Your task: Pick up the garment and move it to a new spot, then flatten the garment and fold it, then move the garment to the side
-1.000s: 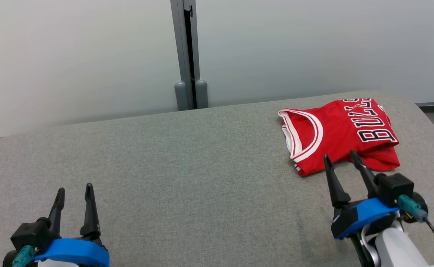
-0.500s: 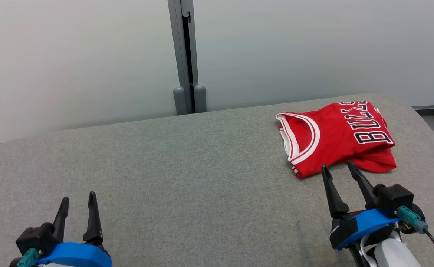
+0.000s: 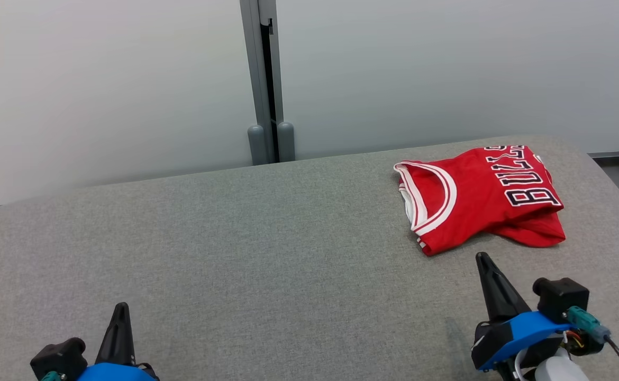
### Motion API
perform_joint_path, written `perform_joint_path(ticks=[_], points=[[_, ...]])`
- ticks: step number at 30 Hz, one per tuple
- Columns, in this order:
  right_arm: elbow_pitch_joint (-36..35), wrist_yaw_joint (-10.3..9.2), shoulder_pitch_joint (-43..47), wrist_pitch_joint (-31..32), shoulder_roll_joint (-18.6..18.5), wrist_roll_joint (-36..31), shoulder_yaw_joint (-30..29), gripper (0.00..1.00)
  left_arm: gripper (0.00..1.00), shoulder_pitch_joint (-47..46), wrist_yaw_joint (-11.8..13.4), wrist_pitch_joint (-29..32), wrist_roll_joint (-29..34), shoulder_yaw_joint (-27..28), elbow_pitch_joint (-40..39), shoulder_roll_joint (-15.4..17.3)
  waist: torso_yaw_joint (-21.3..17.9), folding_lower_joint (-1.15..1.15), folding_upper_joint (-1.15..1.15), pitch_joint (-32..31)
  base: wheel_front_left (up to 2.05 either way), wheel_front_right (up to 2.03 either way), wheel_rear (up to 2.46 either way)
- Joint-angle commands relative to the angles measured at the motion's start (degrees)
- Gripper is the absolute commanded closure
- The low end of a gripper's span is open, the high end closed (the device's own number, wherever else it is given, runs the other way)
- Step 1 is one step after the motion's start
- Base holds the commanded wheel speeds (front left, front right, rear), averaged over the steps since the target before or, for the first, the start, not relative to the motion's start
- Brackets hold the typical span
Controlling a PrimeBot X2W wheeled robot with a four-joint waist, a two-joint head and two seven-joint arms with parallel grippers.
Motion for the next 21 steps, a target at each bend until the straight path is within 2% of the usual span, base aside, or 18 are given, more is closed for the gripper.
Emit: perform_joint_path(ticks=[1, 21], points=[[-1.1, 0.00, -1.1, 0.6, 0.0, 2.6, -0.8, 1.00, 1.00, -1.7, -0.1, 0.6, -2.1, 0.8, -1.1, 0.3, 0.1, 0.00, 0.00, 0.0, 0.00, 0.00, 0.00], [-4.7, 0.00, 0.6, 5.5, 0.7, 22.5, -3.4, 1.00, 1.00, -2.4, -0.6, 5.5, -19.4, 2.6, -4.5, -1.2, 1.0, 0.00, 0.00, 0.6, 0.00, 0.00, 0.00]])
